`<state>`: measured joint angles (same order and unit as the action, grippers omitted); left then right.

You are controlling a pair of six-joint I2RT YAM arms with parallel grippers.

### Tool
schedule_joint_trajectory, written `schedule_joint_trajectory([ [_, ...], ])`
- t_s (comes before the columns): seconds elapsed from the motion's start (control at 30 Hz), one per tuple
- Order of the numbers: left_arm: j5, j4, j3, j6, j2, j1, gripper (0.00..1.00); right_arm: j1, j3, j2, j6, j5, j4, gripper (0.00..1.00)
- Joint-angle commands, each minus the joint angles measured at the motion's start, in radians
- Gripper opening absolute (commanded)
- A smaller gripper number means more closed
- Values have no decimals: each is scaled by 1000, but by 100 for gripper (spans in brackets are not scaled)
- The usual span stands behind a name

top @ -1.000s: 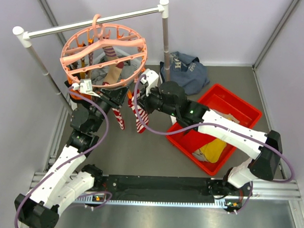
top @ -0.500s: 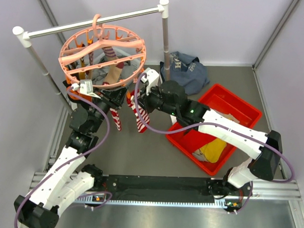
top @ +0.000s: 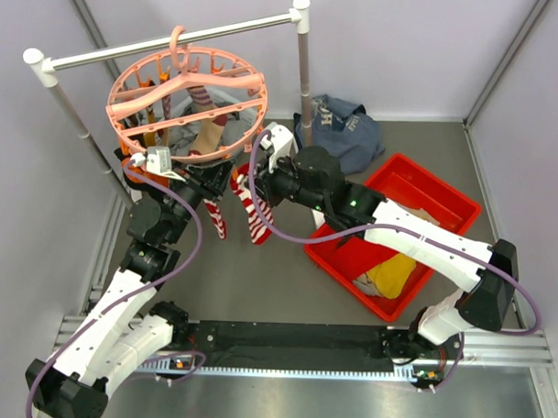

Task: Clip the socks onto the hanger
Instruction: Clamp the sock onto the hanger.

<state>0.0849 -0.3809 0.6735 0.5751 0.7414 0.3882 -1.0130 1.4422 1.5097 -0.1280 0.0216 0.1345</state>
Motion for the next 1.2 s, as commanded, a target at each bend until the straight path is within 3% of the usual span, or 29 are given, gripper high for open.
schedule_joint_trajectory([
  [0.0, 3, -1, 18, -30, -8, 0, 23, -18, 64, -28, -16, 12, -62, 0],
  [0.33, 4, 11, 28, -27, -16, -2, 26, -18, 76, -19, -25, 11, -78, 0],
  [0.43, 0, 16, 32, -30, -25, 0, 32, -18, 81, -19, -33, 15, -88, 0],
  [0.67, -17, 46, 52, -31, -45, -2, 54, -18, 92, -9, -39, 31, -84, 0],
  [0.83, -30, 111, 95, -26, -66, 0, 78, -16, 86, -14, -42, 38, -90, 0],
  [0.9, -31, 135, 109, -24, -85, 0, 84, -18, 78, -17, -42, 41, -95, 4],
  [1.03, -56, 249, 161, -35, -125, 0, 92, -18, 50, -31, -39, 18, -108, 27],
  [1.17, -68, 345, 189, -63, -177, 0, 95, -18, -6, -69, -33, -84, -110, 38],
])
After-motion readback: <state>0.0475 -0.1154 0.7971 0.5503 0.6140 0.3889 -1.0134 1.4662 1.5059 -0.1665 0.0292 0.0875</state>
